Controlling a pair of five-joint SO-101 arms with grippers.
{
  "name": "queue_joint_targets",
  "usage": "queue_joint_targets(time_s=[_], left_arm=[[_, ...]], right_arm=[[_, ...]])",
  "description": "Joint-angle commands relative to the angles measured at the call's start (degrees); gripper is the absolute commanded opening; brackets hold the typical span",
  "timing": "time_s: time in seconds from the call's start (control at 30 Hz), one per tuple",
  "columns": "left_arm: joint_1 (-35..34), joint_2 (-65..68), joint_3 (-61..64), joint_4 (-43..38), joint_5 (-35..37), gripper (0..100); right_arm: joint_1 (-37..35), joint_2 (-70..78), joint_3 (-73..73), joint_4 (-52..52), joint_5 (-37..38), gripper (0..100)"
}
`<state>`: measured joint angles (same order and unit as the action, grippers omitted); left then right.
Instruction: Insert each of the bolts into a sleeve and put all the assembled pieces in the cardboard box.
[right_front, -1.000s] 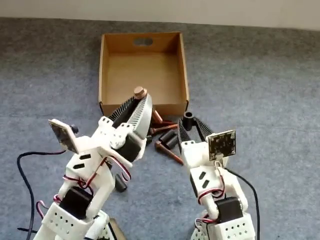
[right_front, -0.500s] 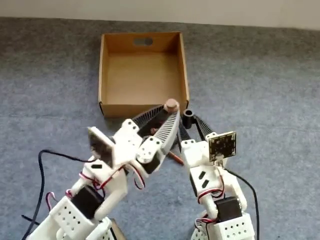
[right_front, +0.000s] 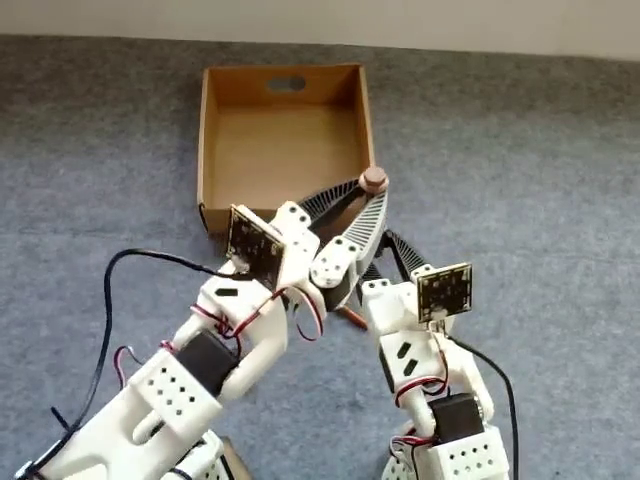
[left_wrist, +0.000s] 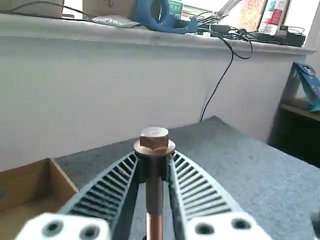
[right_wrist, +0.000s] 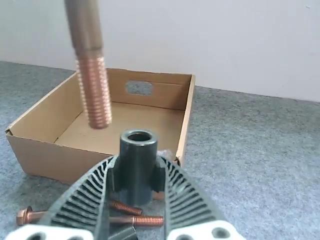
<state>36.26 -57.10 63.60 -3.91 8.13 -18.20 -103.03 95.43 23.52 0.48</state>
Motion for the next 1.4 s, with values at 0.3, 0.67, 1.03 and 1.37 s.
queue_joint_targets(time_s=[0.3, 0.67, 1.03, 1.37], left_arm=[[-2.3, 7.3, 3.7, -20.4, -0.1, 1], [-1.9, 8.6, 4.1, -20.0, 4.0, 1], [-2.5, 8.7, 4.0, -20.0, 6.6, 1], [-2.1, 8.5, 3.7, -13.6, 6.9, 1]], right_arm=[[0.7, -0.3, 0.1, -1.2, 0.4, 0.6], [0.7, -0.3, 0.1, -1.2, 0.6, 0.6], [0.7, -0.3, 0.1, -1.2, 0.6, 0.6], [0.8, -0.3, 0.1, -1.2, 0.6, 0.6]])
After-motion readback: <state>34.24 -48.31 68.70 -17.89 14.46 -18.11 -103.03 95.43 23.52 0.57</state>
